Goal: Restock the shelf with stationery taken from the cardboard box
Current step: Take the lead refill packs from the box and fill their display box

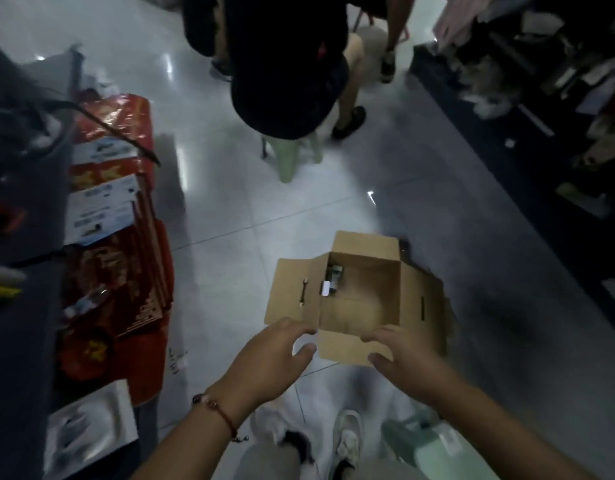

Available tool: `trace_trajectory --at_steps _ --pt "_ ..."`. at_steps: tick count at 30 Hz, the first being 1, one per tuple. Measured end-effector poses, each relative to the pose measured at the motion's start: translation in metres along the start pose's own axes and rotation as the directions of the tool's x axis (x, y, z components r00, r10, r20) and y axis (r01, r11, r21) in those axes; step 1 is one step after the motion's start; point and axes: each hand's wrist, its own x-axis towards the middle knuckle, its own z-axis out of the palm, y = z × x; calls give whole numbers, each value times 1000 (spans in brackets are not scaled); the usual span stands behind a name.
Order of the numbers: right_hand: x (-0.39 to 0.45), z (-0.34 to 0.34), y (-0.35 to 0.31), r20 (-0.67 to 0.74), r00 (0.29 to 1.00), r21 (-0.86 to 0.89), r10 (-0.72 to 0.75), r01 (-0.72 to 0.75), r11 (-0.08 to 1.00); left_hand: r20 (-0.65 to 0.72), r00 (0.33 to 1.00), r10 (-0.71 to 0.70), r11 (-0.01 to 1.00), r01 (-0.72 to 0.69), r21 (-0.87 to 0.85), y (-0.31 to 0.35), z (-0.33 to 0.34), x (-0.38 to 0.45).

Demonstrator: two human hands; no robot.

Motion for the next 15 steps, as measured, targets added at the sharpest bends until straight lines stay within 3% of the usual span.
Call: trace_trajectory --at_steps 7,15 --pt "132 20 59 -73 968 241 242 -218 946 125 992 -34 996 43 -72 -51 38 190" --pt "326 115 160 75 834 471 546 -513 718 301 935 -188 975 215 -61 -166 136 398"
